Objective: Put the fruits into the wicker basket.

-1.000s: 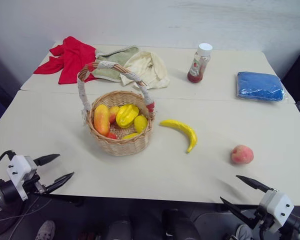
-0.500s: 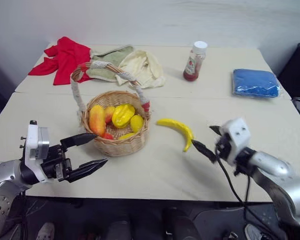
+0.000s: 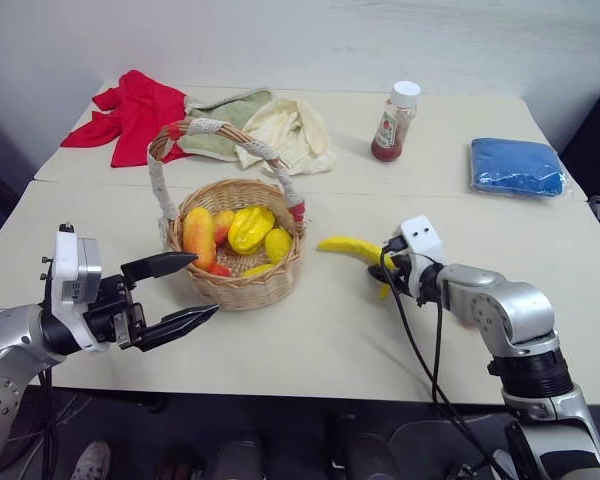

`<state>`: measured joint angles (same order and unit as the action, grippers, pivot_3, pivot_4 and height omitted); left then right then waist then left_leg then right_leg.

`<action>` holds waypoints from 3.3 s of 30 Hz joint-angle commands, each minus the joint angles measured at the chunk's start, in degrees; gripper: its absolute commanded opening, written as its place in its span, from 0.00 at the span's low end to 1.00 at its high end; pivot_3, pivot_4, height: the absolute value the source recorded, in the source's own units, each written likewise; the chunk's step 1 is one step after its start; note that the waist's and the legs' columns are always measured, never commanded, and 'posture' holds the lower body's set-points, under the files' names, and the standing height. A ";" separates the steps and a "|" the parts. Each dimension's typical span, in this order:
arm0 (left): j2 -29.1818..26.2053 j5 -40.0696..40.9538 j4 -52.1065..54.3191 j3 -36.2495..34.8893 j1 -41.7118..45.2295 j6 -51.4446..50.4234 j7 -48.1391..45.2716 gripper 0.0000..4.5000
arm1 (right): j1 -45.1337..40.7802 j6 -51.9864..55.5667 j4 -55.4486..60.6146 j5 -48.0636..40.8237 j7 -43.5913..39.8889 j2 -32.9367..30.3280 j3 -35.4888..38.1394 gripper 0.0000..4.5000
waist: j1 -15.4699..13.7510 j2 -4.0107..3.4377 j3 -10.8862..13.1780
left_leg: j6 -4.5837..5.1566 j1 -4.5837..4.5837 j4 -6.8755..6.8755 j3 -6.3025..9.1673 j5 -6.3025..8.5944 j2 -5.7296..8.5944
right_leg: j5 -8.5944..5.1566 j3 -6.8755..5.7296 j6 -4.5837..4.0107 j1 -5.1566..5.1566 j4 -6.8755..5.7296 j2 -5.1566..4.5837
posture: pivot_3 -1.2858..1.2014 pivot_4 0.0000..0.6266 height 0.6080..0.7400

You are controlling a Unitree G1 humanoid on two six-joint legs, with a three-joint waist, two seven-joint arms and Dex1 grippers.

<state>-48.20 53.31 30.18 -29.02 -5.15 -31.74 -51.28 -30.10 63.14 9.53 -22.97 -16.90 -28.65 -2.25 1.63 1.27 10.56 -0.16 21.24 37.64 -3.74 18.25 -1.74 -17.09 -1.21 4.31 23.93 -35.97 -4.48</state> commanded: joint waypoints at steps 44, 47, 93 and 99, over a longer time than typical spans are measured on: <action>4.37 -0.30 -3.41 -10.32 -8.67 1.99 -2.73 1.00 | -5.34 -8.17 22.72 -22.05 -23.52 11.21 0.61 1.00 | 1.01 0.12 -0.07 | -0.10 0.78 -0.25 0.14 -0.15 0.00 | 0.04 -0.15 -0.03 0.82 -0.07 -0.09 | 0.52 0.24 1.00; 3.46 -0.98 -4.86 -7.31 -5.39 1.88 -3.34 1.00 | 4.01 -13.80 27.42 -22.33 -29.59 3.59 4.86 1.00 | 0.44 0.11 -0.06 | -0.02 0.76 -0.21 0.17 -0.11 0.02 | 0.06 -0.18 0.01 0.69 0.01 -0.09 | 0.52 0.24 1.00; 4.14 -7.00 -9.33 12.08 10.73 2.01 -9.42 1.00 | 29.94 -35.21 -11.02 -4.50 -36.77 -22.55 23.01 0.88 | -1.51 -0.07 0.03 | 0.02 -0.60 -0.24 -0.11 -0.06 0.02 | 0.04 0.12 0.02 -0.49 0.13 0.04 | 0.52 0.24 1.00; 3.94 -6.80 -8.52 9.99 8.93 1.86 -8.24 1.00 | 29.70 -30.58 -6.72 -8.51 -42.62 -23.98 22.70 0.56 | -1.47 -0.08 0.03 | 0.03 -0.61 -0.24 -0.11 -0.05 0.00 | 0.06 0.13 0.04 -0.48 0.12 0.06 | 0.52 0.24 1.00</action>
<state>-43.57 45.54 19.89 -17.08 4.10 -29.98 -59.73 -0.39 31.76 0.12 -29.28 -57.24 -51.24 20.19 0.16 1.19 10.60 -0.14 20.63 37.37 -3.84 18.19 -1.74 -17.03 -1.08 4.35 23.47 -35.85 -4.42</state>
